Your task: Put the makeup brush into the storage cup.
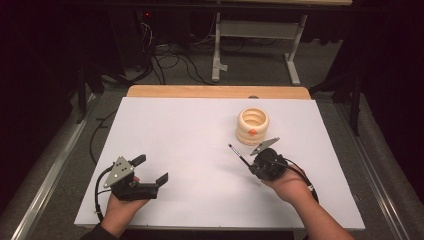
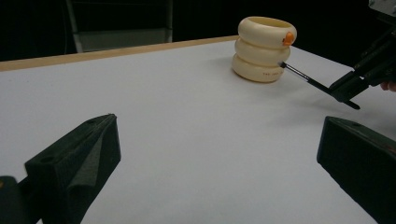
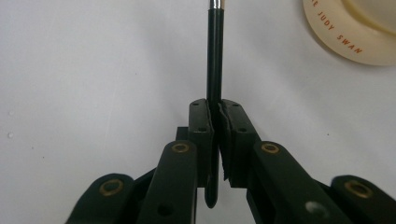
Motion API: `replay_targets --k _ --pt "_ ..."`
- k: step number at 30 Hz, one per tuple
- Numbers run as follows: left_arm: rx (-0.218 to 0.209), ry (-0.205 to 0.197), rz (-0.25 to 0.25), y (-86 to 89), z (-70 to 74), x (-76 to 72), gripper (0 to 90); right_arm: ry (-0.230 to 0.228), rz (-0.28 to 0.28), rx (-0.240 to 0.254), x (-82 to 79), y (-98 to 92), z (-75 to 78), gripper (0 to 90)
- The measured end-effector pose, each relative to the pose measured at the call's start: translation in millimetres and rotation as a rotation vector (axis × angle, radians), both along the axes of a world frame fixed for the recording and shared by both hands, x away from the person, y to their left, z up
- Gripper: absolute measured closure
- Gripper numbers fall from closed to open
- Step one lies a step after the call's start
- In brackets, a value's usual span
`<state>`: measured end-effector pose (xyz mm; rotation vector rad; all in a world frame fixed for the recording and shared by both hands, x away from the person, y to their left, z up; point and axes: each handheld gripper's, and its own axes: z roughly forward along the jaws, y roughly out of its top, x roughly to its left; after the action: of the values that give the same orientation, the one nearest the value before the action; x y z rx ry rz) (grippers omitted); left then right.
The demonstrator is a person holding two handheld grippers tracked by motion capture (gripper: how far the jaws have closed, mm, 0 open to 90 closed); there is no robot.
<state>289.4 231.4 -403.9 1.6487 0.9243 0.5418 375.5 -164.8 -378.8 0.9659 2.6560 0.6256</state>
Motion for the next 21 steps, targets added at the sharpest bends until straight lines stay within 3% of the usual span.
replay_targets --k 13,17,21 --pt "-0.003 0.002 0.003 -0.3 -0.9 0.4 0.2 -0.071 -0.028 0.107 -0.9 -4.6 -7.0 86.1" --pt "-0.001 0.003 0.005 -0.3 -1.2 0.6 0.2 -0.082 -0.037 0.161 -0.7 -6.5 -8.2 86.2" --pt "-0.001 0.004 0.005 -0.5 -1.5 0.9 0.2 -0.101 -0.046 0.178 -1.5 -6.4 -8.4 86.2"
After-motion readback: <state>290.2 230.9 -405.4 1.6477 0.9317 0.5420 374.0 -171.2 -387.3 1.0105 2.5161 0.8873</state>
